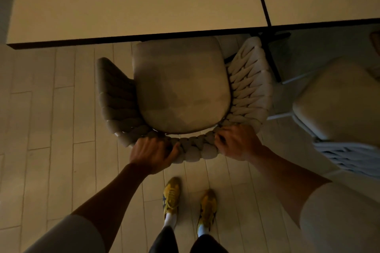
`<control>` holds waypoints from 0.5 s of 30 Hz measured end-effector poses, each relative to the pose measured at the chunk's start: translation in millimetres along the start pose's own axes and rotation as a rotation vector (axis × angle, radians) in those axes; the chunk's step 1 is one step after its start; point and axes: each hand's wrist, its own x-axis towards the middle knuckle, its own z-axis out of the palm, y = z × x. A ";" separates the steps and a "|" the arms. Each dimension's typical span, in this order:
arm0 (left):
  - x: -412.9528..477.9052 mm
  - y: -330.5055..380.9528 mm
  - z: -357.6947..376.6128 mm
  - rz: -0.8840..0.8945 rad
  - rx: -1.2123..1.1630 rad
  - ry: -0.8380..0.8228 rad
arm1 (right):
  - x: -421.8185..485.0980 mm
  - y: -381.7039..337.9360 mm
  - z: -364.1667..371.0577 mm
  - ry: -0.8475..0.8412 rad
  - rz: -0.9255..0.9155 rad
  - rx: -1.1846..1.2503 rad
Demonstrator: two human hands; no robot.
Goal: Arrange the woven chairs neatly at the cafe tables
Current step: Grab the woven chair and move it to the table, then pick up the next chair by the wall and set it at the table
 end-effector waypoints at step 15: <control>-0.2 18.5 -106.8 0.254 -0.074 -0.231 | -68.3 -45.5 -106.1 -0.367 0.252 0.123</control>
